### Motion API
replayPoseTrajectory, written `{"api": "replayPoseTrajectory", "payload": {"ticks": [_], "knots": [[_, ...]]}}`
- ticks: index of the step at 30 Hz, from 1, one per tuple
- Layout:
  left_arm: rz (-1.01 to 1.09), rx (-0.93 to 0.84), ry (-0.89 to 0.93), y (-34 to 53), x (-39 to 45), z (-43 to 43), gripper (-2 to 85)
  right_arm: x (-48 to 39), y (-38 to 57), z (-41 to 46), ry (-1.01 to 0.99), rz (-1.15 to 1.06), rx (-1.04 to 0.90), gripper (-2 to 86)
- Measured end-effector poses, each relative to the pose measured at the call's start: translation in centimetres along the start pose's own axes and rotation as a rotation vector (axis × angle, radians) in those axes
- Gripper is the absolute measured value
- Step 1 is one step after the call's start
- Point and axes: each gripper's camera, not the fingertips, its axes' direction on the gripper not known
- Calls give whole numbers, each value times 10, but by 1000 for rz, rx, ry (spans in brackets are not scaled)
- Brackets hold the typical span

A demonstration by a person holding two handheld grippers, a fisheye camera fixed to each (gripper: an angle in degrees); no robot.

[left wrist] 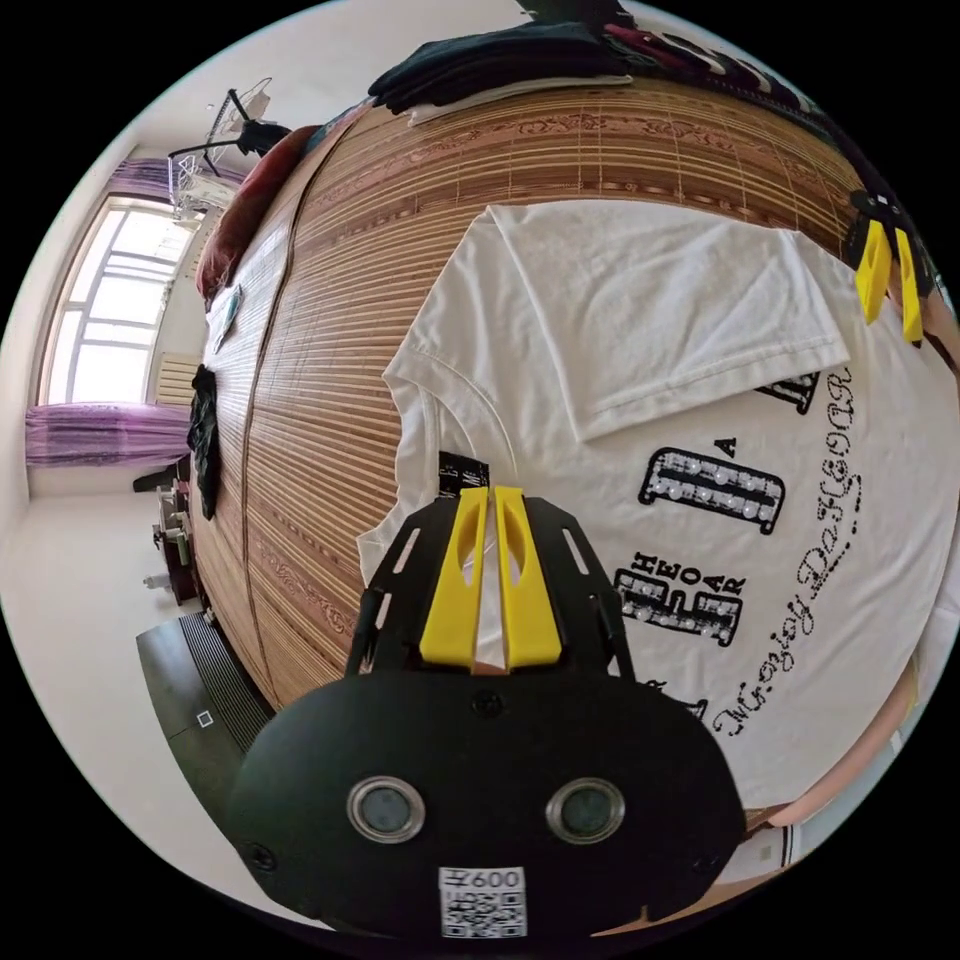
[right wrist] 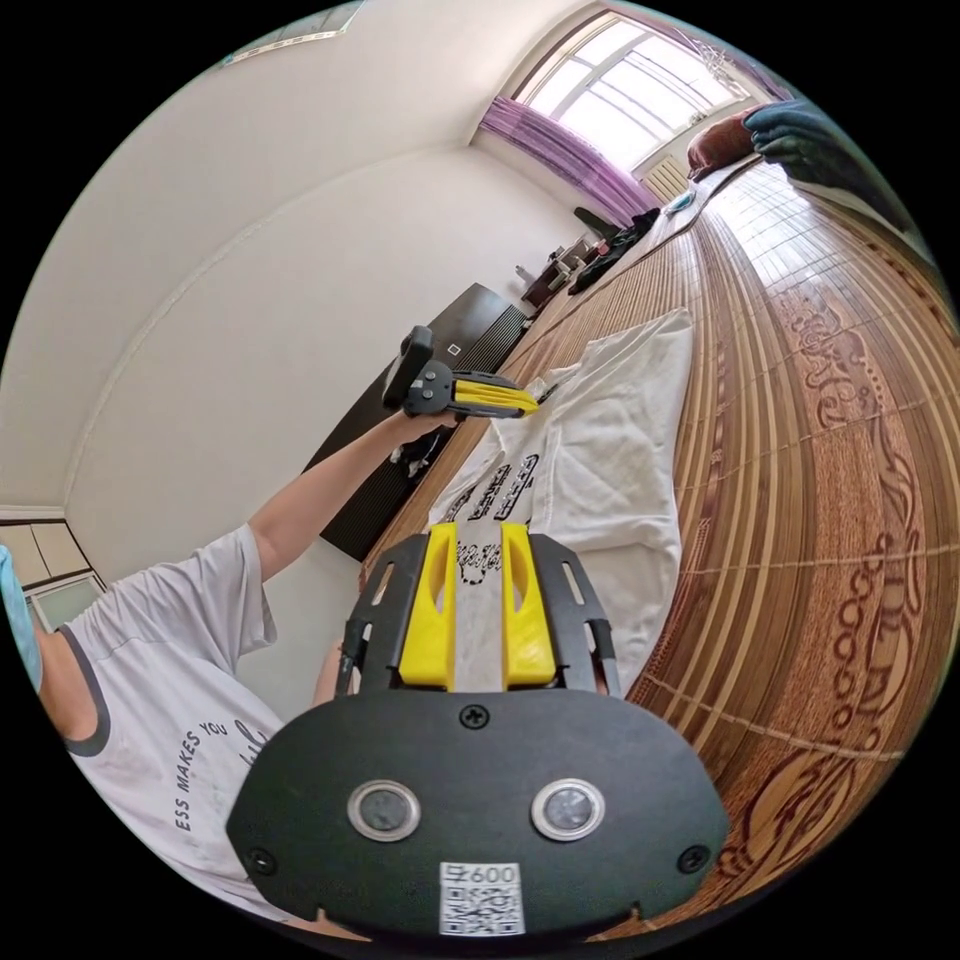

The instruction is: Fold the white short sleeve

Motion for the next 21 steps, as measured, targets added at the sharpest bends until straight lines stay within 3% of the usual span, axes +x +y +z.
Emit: {"api": "replayPoseTrajectory", "payload": {"ticks": [5,13,17,21], "knots": [[1,21,-96,9,18,-13,20,-5,-1,-4,-9,9,17,42],[-8,-40,-53,10,30,7,23,-9,-3,-10,-34,25,30,38],[-80,110,78,20,13,-11,15,-11,-3,-12,-42,33,33,32],[-267,118,13,24,-20,-11,6,-14,-3,-12,-46,33,32,25]]}}
